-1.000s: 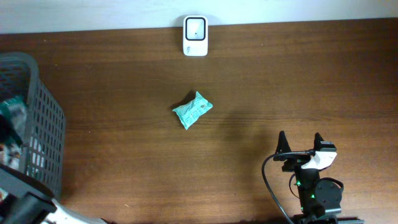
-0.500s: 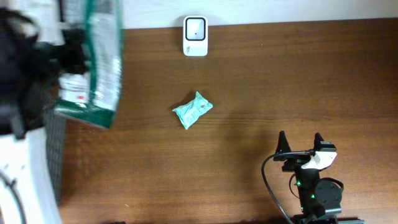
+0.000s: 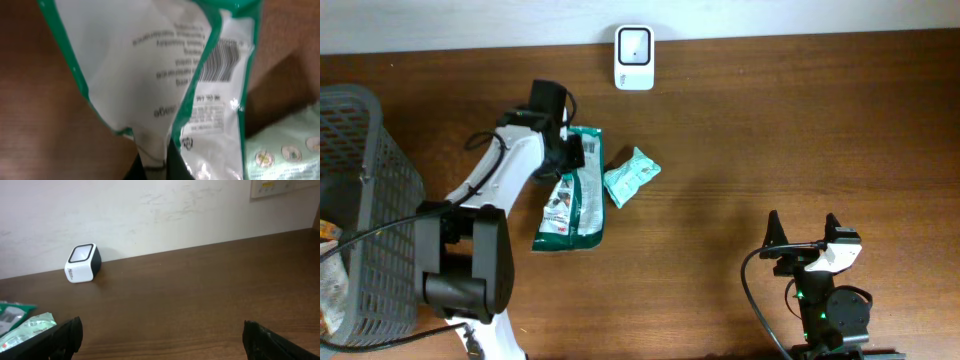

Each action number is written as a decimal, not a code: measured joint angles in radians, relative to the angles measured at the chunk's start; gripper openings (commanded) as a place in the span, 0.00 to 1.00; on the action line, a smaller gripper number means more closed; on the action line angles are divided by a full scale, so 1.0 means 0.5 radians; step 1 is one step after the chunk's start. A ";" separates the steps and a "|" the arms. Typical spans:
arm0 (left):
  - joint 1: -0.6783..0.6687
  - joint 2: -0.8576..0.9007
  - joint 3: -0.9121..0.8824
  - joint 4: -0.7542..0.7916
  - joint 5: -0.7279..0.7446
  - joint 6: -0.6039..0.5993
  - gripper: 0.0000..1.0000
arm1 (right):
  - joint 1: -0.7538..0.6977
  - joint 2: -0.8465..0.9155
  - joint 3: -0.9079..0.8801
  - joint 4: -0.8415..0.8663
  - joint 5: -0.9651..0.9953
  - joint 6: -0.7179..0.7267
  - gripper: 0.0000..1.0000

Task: Scan the item barcode
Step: 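Pull green-white wipes pack from basket with left gripper, place left of pouch, then grasp small orange Kleenex pack in basket with left gripper, place right of pouch, then lift white tube from basket with left gripper, lay it beside wipes, then grasp green-lidded jar in basket with left gripper, set it left of wipes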

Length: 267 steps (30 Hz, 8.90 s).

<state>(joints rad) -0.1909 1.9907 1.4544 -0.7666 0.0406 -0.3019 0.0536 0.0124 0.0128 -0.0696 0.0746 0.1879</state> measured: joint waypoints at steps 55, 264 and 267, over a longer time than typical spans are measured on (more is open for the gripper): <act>1.904 0.126 0.131 0.504 -0.819 0.194 0.45 | 0.000 -0.001 0.000 0.000 0.000 -0.001 0.98; 2.204 -0.539 -0.531 0.351 -0.465 0.734 0.97 | 0.000 -0.001 0.000 0.000 0.000 -0.002 0.98; 2.110 -0.536 -0.531 0.374 -0.446 0.748 0.80 | 0.000 -0.001 0.000 0.000 0.000 -0.002 0.99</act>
<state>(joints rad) 0.8639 1.7226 1.1889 -0.5797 -0.1822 0.0719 0.0536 0.0120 0.0128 -0.0696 0.0746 0.1871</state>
